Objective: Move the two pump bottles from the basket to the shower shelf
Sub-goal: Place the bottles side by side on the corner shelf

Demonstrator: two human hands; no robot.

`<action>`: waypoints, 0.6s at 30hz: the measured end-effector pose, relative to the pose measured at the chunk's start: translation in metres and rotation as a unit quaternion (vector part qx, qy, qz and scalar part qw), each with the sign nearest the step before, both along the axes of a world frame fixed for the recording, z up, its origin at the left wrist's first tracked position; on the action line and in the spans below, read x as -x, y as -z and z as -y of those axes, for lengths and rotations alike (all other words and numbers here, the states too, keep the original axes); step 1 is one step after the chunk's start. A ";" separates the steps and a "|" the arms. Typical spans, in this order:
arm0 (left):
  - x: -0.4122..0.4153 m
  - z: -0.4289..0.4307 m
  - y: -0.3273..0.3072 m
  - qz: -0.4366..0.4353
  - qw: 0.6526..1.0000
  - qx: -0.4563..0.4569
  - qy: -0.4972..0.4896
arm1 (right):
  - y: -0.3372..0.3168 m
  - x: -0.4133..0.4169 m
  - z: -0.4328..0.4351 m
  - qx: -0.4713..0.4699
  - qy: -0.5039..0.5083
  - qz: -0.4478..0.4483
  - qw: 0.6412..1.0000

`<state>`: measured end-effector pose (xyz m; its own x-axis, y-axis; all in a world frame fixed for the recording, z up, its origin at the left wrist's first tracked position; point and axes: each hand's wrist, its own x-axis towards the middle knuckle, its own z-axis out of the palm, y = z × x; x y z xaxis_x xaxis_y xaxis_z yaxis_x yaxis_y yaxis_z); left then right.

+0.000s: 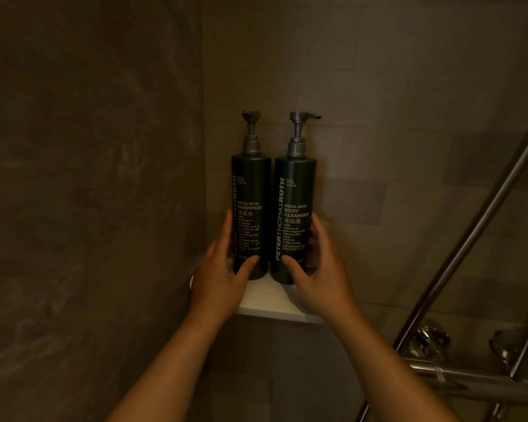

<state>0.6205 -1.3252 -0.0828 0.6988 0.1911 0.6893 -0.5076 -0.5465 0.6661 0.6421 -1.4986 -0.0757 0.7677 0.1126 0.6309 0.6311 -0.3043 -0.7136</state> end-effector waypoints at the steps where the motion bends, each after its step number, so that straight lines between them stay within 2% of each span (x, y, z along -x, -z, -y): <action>1: 0.000 0.000 0.000 -0.005 1.000 -0.002 0.004 | 0.000 0.000 0.000 -0.004 -0.004 -0.005 1.000; 18: 0.005 0.000 -0.003 -0.031 0.999 -0.006 0.037 | 0.003 -0.006 0.003 -0.017 -0.004 0.002 1.000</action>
<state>0.6156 -1.3251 -0.0796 0.7525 0.1285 0.6459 -0.5048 -0.5173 0.6911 0.6481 -1.5013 -0.0784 0.7640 0.0971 0.6378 0.6364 -0.2761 -0.7203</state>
